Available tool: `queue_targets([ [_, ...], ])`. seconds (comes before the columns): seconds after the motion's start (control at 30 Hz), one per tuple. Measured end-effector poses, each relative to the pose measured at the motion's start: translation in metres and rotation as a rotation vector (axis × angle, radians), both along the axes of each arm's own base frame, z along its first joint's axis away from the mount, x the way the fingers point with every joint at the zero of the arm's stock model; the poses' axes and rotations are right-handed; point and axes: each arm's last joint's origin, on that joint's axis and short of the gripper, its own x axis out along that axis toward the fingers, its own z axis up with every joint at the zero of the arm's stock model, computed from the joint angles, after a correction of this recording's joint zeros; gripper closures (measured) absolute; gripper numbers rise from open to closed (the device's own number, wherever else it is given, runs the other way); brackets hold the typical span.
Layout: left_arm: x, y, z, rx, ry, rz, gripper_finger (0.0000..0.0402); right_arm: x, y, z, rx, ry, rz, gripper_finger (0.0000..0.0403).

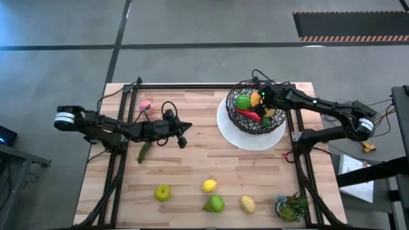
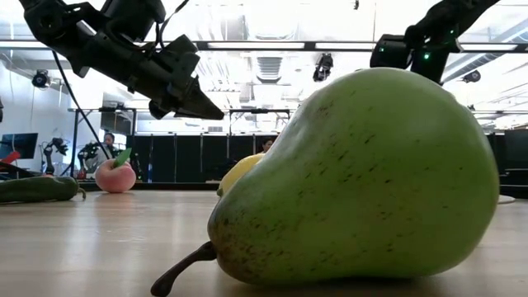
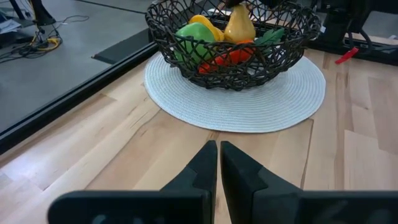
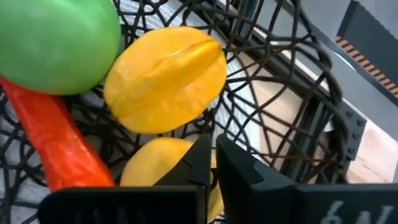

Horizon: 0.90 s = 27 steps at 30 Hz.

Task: Build produce basket
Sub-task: Put the yellow pear into the black wire basket, then put the green chili pepper into the black wire basket

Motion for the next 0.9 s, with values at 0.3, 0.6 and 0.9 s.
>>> queue_targets([
  [0.3, 0.0, -0.001, 0.0, -0.056, -0.017, -0.017, 0.0398, -0.007, -0.014, 0.015, -0.039, -0.01, -0.023, 0.0331],
  [0.6, 0.001, -0.018, 0.003, -0.058, -0.025, -0.088, 0.0398, -0.009, -0.011, 0.042, -0.102, -0.102, -0.012, 0.0239],
  [0.9, -0.004, -0.045, 0.027, 0.006, 0.059, -0.015, 0.0398, 0.018, 0.043, 0.055, -0.164, -0.513, 0.285, 0.0209],
])
